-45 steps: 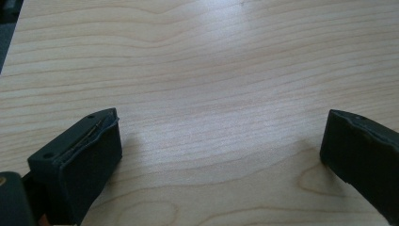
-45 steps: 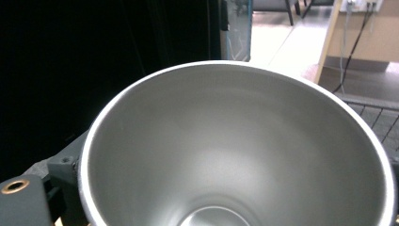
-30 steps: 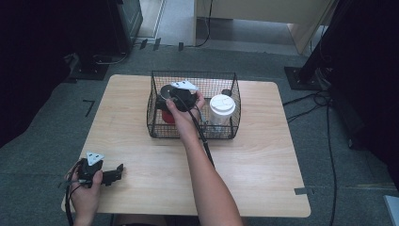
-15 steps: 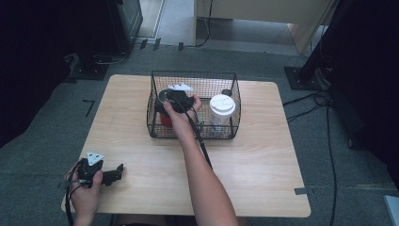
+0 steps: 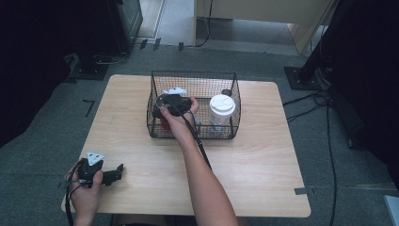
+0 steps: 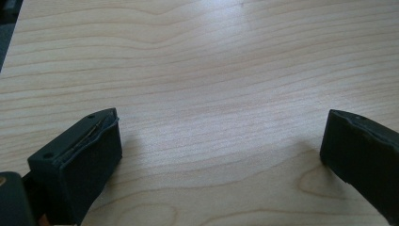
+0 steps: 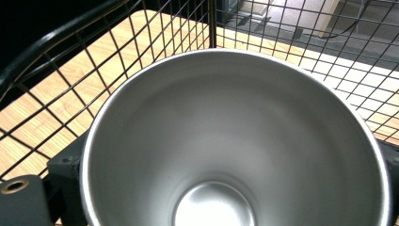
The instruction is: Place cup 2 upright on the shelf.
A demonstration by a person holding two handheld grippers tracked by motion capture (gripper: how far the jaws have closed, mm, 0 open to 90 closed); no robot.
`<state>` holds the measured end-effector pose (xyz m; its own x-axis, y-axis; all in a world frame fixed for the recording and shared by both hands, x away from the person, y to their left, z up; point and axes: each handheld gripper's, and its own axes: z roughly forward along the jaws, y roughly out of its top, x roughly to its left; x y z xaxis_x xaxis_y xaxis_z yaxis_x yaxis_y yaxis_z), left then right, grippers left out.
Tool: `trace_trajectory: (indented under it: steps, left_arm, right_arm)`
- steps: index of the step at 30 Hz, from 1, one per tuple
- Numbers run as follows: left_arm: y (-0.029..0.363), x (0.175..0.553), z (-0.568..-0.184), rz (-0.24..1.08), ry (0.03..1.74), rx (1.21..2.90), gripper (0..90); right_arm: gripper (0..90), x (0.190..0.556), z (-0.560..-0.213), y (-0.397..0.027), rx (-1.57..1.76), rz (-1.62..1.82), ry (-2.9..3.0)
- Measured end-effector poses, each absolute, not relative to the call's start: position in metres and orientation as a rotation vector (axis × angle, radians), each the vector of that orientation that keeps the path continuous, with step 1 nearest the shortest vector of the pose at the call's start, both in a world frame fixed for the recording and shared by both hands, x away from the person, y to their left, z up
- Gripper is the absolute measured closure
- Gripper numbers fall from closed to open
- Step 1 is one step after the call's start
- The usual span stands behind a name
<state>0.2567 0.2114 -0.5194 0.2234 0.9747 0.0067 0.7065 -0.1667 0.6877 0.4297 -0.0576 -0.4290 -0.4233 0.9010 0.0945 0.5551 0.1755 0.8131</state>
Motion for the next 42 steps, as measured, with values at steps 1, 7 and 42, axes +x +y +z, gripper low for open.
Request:
trace_trajectory:
  steps: [1, 7, 42]
  left_arm:
    - [0.211, 0.257, -0.519, 0.623, 1.544, 1.942, 0.0]
    - [0.212, 0.257, -0.519, 0.621, 1.544, 1.942, 0.0]
    - [0.211, 0.257, -0.520, 0.626, 1.547, 1.937, 0.0]
  right_arm:
    - [6.6, 0.429, -0.429, -0.057, 1.366, 1.134, 2.052]
    - [5.3, 0.426, -0.429, -0.055, 1.349, 1.087, 2.049]
    - [0.0, 0.377, -0.401, -0.099, 1.203, 1.246, 1.991]
